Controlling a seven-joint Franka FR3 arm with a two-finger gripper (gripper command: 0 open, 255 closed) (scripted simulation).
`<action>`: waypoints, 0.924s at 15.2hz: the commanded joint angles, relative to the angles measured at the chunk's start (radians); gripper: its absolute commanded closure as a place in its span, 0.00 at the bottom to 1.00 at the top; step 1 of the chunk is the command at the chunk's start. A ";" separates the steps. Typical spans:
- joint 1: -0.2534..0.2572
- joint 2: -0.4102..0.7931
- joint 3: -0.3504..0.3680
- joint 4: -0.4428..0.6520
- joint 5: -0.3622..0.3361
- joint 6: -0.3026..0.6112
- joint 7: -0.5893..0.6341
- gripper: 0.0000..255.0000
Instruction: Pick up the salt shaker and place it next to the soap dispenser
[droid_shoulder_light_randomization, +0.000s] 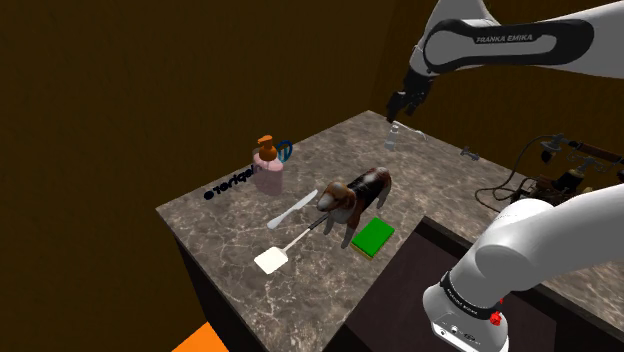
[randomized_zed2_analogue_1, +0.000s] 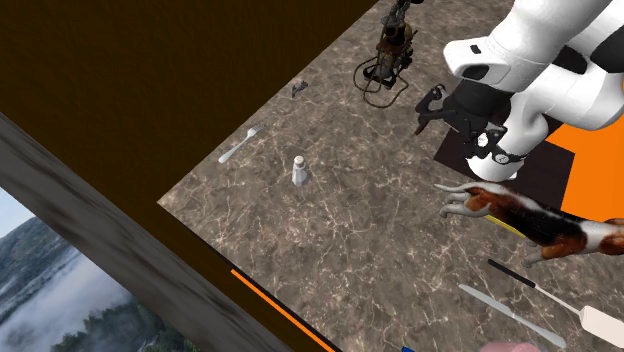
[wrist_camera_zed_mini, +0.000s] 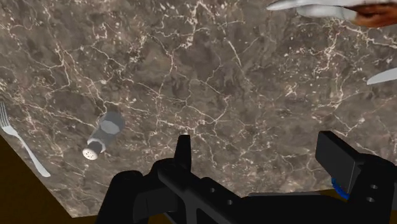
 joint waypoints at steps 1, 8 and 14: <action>-0.008 0.050 -0.039 0.007 0.001 0.050 -0.027 0.00; -0.016 0.266 -0.166 0.086 0.065 0.200 -0.137 0.00; -0.026 0.484 -0.259 0.197 0.209 0.293 -0.276 0.00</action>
